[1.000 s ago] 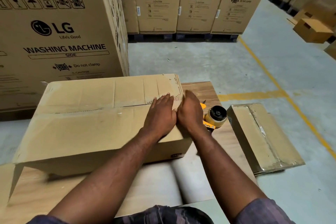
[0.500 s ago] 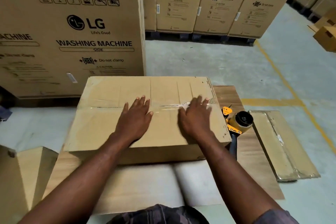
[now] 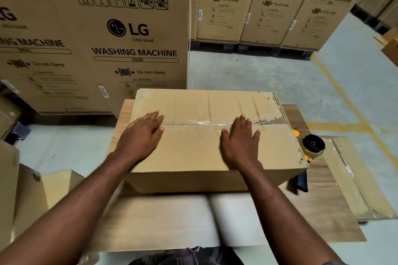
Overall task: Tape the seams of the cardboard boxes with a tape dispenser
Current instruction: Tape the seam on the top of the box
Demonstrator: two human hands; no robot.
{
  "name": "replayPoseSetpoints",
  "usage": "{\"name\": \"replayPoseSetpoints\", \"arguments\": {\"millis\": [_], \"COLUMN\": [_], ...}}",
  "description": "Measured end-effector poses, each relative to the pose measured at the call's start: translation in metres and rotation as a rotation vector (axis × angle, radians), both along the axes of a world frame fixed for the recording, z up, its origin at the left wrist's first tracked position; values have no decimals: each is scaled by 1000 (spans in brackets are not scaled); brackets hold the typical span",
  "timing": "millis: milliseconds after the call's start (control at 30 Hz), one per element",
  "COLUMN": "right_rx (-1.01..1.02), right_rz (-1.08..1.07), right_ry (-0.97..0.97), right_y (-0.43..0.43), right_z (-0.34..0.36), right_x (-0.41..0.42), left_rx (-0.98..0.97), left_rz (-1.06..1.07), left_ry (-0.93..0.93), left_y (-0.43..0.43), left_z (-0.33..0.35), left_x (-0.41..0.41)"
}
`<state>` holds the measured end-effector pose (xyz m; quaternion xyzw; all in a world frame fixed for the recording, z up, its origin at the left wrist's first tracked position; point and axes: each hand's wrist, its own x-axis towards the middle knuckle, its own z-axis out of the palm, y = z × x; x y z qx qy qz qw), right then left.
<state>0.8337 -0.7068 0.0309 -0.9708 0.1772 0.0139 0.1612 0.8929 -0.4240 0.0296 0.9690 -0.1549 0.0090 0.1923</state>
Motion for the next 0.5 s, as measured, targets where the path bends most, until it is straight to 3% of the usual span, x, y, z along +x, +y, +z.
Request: {"name": "replayPoseSetpoints", "arguments": {"millis": [67, 133, 233, 400, 500], "right_rx": [50, 105, 11, 52, 15], "right_rz": [48, 256, 466, 207, 85], "right_ry": [-20, -63, 1, -69, 12], "right_y": [31, 69, 101, 88, 96], "right_z": [7, 9, 3, 1, 3], "right_x": [3, 5, 3, -2, 1], "left_rx": [33, 56, 13, -64, -247], "left_rz": [-25, -132, -162, 46, 242], "left_ry": [11, 16, 2, -36, 129], "left_y": [-2, -10, -1, 28, 33], "left_z": [0, -4, -4, -6, -8], "left_x": [-1, -2, 3, 9, 6]}}
